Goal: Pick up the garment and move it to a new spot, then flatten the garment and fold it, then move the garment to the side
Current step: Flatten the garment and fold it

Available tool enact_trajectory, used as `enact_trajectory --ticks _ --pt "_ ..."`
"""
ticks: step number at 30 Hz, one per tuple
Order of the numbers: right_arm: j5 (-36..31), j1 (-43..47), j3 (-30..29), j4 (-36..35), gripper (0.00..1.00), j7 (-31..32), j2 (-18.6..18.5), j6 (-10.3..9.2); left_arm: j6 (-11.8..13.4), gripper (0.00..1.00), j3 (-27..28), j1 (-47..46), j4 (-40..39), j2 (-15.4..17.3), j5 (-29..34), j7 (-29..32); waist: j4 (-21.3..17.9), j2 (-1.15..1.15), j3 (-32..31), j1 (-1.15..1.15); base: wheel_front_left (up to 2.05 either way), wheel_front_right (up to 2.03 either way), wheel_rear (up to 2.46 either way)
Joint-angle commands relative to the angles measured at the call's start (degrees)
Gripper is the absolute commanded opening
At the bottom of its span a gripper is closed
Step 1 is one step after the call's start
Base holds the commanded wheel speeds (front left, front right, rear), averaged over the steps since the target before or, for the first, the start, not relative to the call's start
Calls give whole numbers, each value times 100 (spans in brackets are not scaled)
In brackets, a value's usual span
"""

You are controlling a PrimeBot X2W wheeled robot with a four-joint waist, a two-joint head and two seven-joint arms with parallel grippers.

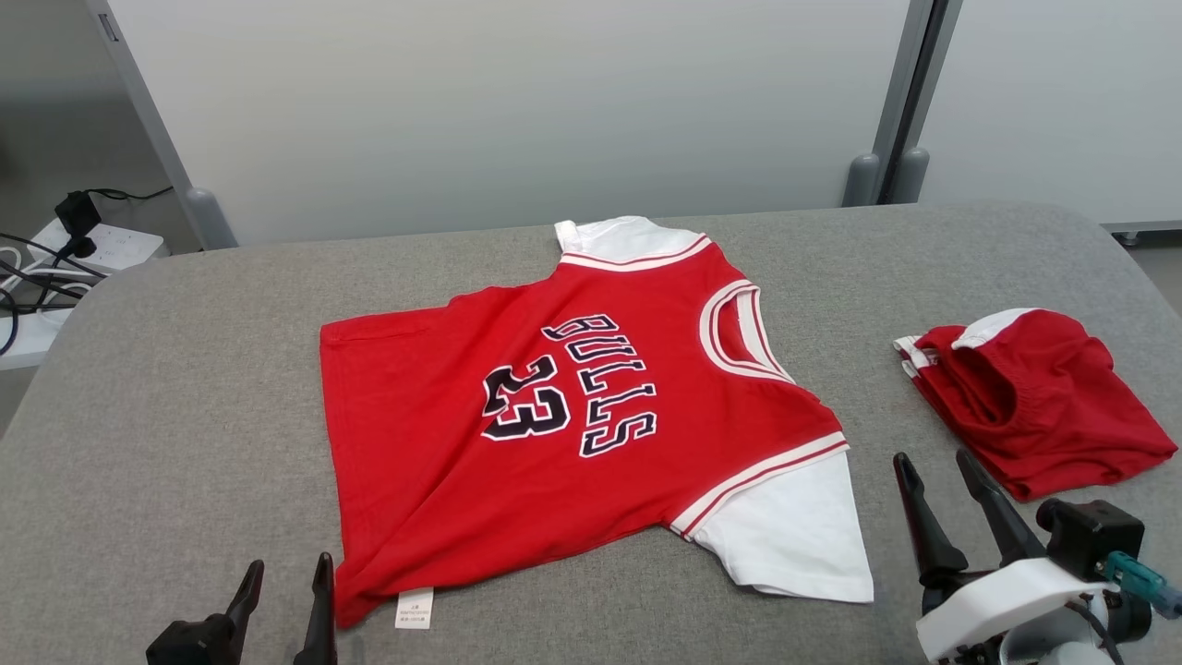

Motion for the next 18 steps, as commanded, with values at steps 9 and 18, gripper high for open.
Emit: enact_trajectory --ticks 9,18 --pt "-277 92 1 -91 100 -76 41 26 121 100 70 -38 -192 34 -61 -60 1 0 -3 0 0 0 0" --pt "-146 130 89 387 100 -76 75 26 96 100 -46 -93 -118 34 -92 -60 63 0 32 0 0 0 0"
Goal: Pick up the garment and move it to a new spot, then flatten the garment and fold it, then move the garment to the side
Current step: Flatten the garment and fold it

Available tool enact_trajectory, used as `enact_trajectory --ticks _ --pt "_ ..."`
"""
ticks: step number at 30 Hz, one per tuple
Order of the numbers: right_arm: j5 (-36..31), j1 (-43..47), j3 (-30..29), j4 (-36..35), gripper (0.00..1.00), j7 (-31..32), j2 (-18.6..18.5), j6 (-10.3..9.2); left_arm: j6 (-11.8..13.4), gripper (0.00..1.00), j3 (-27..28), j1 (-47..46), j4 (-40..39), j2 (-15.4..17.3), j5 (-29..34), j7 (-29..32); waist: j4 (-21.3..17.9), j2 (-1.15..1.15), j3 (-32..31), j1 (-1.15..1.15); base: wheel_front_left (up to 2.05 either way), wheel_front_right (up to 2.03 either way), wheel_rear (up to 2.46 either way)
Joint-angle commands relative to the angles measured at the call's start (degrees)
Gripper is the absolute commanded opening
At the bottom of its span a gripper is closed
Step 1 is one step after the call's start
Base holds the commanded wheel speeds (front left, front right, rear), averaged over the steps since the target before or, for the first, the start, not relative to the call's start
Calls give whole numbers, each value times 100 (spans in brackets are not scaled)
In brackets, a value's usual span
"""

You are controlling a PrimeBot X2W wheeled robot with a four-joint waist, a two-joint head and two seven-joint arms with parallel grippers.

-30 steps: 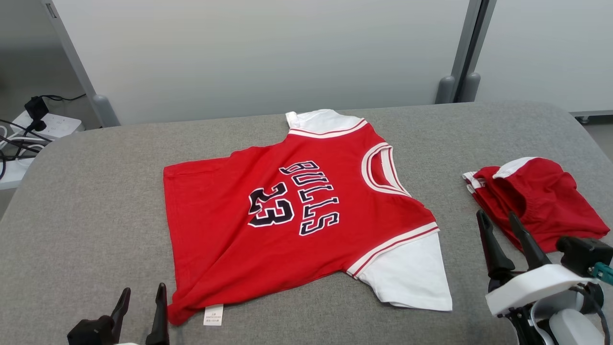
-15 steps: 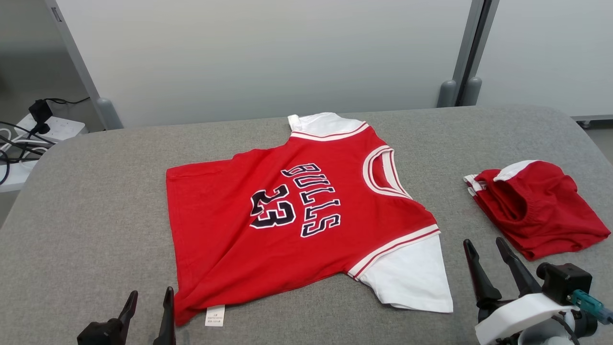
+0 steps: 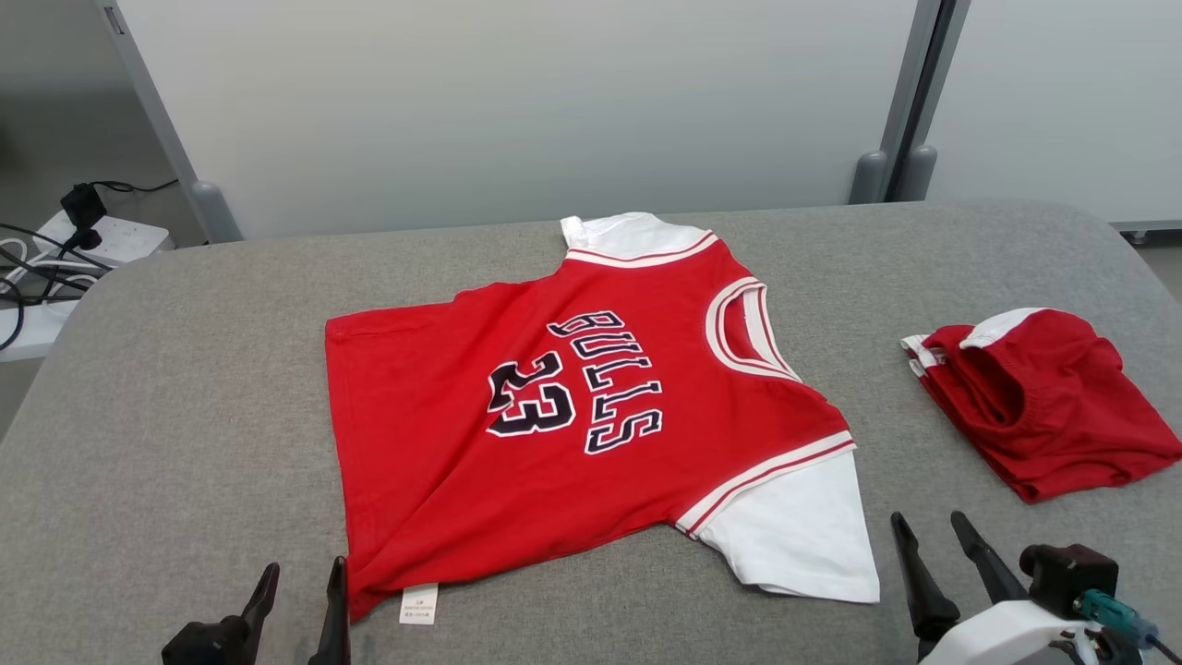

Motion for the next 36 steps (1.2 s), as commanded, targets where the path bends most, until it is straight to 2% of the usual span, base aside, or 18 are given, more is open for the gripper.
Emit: enact_trajectory --ticks 1,13,25,28,34,35,36 --pt "39 -57 148 -13 100 -76 -32 26 14 100 140 -116 -123 34 -59 -60 31 0 25 0 0 0 0" --pt "329 -271 310 1259 100 -76 187 26 -71 100 66 -175 -59 34 13 -60 290 0 206 0 0 0 0" --pt "358 -445 170 1764 100 -76 290 26 -114 100 -65 -234 -30 34 31 -60 496 0 313 0 0 0 0" --pt "404 -493 154 1994 96 -76 321 26 -124 100 -81 -250 -36 34 42 -60 530 0 341 0 0 0 0" --pt "481 -604 151 2139 82 -76 356 26 -134 100 -107 -321 -76 34 54 -60 583 0 453 0 0 0 0" --pt "501 -622 174 2172 71 -76 365 26 -132 100 -107 -331 -85 34 55 -60 586 0 471 0 0 0 0" --pt "528 -643 210 2221 49 -76 374 26 -130 100 -107 -340 -91 34 55 -60 589 0 485 0 0 0 0"
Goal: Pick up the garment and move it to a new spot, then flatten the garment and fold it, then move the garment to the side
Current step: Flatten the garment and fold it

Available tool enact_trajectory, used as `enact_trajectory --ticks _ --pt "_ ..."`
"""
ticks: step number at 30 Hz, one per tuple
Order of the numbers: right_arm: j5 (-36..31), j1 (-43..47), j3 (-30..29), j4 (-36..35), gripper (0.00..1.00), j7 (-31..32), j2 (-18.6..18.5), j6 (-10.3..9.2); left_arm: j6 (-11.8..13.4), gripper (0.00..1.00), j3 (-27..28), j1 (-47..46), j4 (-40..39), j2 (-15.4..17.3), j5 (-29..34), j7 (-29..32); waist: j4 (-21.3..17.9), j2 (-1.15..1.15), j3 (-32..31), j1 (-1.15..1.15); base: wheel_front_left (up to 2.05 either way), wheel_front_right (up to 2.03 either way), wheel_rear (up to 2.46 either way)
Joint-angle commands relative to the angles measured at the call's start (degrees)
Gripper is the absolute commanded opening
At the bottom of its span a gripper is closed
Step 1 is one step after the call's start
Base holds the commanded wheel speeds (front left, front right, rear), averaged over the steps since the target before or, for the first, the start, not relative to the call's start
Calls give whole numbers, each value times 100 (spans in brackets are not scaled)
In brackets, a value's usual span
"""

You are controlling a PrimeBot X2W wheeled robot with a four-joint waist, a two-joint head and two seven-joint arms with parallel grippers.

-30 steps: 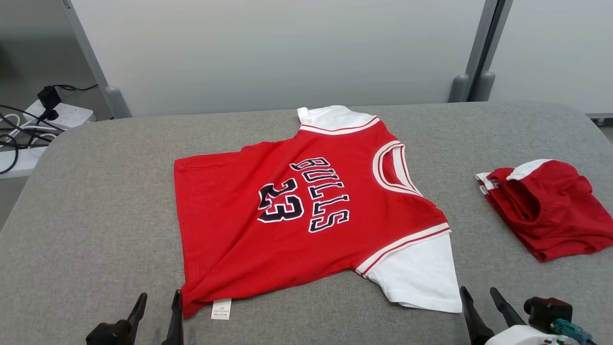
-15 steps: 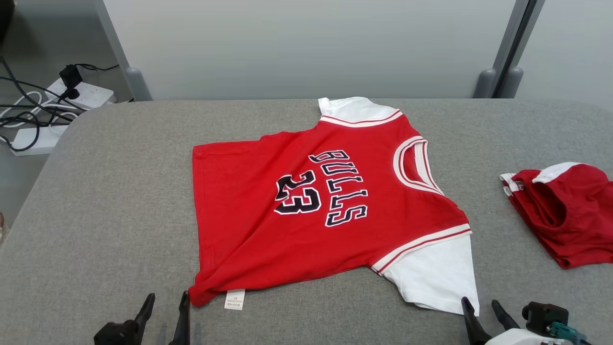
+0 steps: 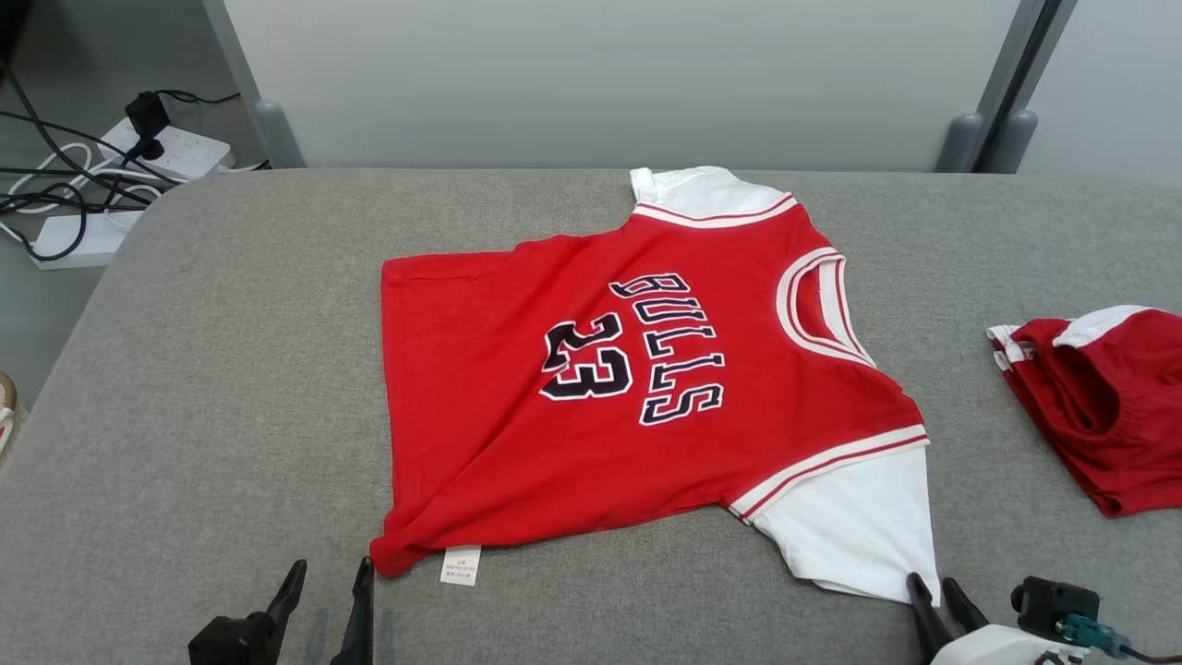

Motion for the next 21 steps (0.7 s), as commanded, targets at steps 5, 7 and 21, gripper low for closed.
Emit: enact_trajectory --ticks 5,7,21 --pt "293 -241 433 356 0 -33 57 24 -8 100 148 -339 -163 32 36 -60 14 0 53 0 0 0 0" --pt "340 -267 483 387 0 -33 45 24 -4 100 147 -344 -168 32 28 -60 11 0 55 0 0 0 0" --pt "350 -5 253 117 0 -33 -568 24 54 100 34 -317 -144 32 -178 -60 -296 0 -1 0 0 0 0"
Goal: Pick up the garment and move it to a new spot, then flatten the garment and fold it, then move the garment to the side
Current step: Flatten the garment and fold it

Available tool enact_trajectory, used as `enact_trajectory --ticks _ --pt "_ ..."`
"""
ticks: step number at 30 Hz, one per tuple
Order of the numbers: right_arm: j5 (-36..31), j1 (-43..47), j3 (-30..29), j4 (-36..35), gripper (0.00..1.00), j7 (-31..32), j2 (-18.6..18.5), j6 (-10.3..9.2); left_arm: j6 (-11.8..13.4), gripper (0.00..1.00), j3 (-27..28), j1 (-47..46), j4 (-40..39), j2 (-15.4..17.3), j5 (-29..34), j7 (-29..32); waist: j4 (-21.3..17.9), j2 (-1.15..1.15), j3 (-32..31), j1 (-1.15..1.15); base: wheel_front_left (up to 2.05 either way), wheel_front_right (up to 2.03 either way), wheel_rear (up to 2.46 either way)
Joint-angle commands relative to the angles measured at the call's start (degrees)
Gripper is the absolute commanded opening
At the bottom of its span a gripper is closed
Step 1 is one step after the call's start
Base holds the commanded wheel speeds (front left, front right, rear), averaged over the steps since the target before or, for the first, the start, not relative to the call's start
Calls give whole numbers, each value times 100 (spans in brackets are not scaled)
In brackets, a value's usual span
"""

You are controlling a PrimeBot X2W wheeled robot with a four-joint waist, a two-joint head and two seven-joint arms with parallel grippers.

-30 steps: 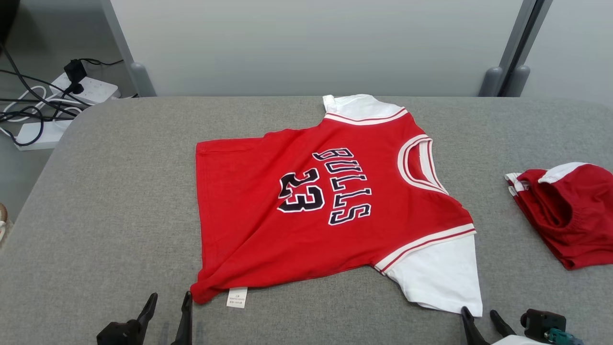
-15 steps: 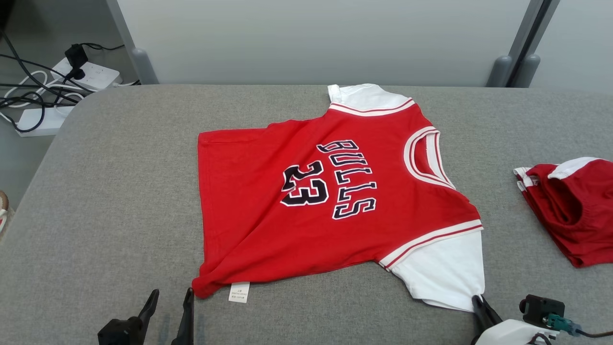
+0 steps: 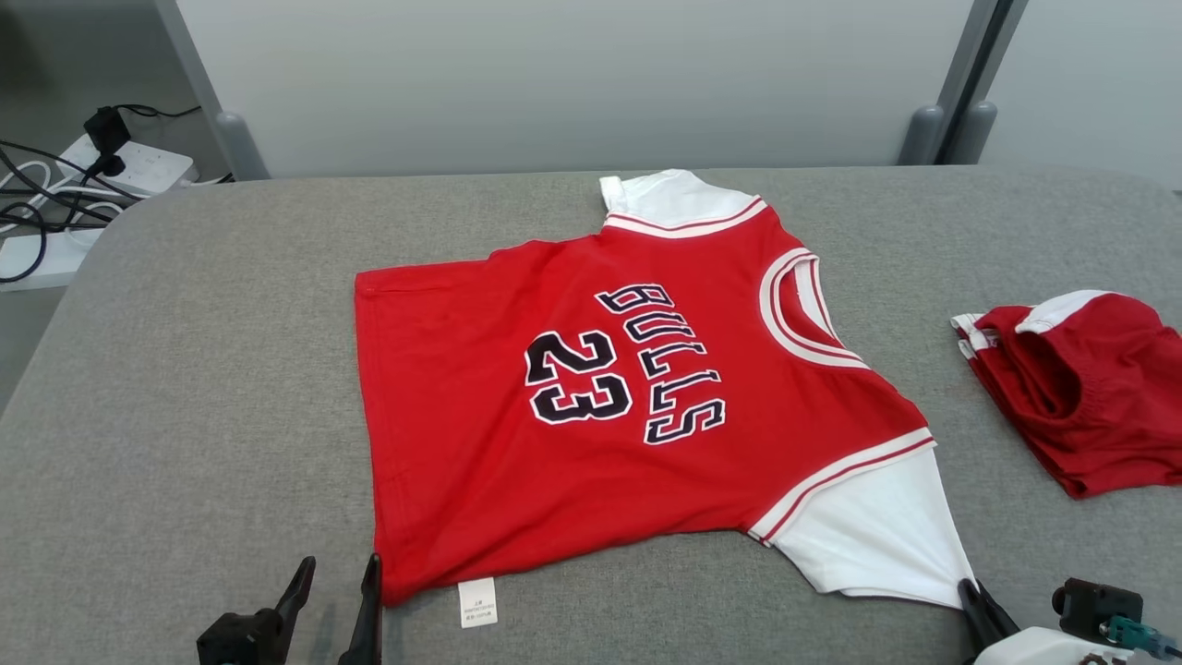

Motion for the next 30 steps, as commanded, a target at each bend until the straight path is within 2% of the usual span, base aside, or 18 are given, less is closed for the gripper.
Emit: enact_trajectory --ticks 1,16,28,29,30 --pt "-29 64 69 -92 0 6 -135 -2 19 100 143 -288 -106 30 -72 -60 -43 0 7 0 0 0 0" --pt "-258 -83 -36 -287 0 6 -133 -2 -115 100 -354 -562 813 30 -958 -60 -169 0 107 0 0 0 0" --pt "-270 -125 -23 -315 0 6 -116 -2 -200 100 -780 -656 1188 30 -1320 -60 -111 0 138 0 0 0 0" --pt "-268 -125 -20 -317 0 6 -116 -2 -204 98 -806 -667 1207 30 -1343 -60 -108 0 141 0 0 0 0" --pt "-266 -125 -17 -317 0 6 -116 -2 -208 88 -827 -677 1224 30 -1365 -60 -106 0 143 0 0 0 0"
